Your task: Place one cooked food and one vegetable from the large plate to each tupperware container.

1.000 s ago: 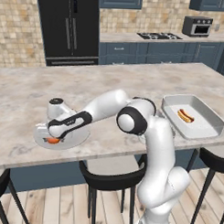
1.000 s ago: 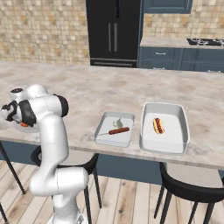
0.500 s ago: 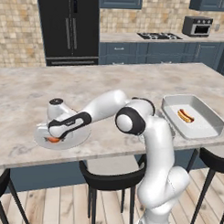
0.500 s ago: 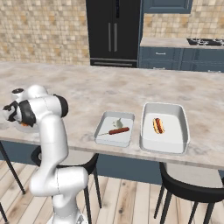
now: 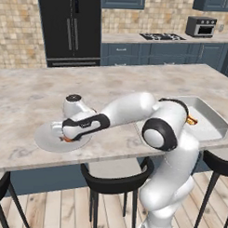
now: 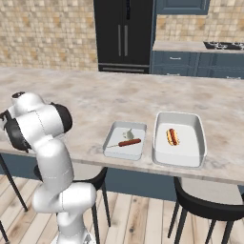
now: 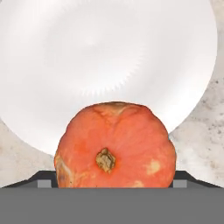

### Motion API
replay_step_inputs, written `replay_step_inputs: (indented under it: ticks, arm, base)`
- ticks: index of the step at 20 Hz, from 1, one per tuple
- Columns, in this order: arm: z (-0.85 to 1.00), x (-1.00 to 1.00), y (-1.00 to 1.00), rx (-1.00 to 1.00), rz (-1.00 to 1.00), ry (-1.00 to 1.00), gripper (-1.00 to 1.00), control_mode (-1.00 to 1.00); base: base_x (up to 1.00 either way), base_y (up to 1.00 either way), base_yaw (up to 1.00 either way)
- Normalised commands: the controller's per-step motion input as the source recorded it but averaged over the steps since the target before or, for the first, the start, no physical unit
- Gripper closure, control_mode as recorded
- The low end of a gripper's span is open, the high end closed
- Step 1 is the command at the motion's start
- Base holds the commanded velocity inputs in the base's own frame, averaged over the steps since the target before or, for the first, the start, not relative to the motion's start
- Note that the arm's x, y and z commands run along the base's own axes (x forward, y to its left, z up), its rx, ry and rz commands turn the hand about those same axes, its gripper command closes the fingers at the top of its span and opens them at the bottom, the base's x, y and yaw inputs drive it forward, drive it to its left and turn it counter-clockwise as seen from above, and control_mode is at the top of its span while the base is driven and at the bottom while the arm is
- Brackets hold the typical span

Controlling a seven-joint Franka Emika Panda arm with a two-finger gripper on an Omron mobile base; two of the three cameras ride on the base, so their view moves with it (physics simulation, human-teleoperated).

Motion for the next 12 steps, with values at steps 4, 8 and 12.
replay_step_inputs:
  ticks: [4,8,12]
  arm:
    - [0.92,0.0,-1.0,0.03,-0.01,0.01,1.0,-1.0]
    - [0.26,-0.03,-1.0,0.0,-0.02,0.0,1.0,-1.0]
    - [0.11,-0.01,-1.0,0.0,-0.03,0.0,1.0,-1.0]
  base:
    - [0.0,0.0,0.0]
    - [0.0,0.0,0.0]
    - [0.0,0.0,0.0]
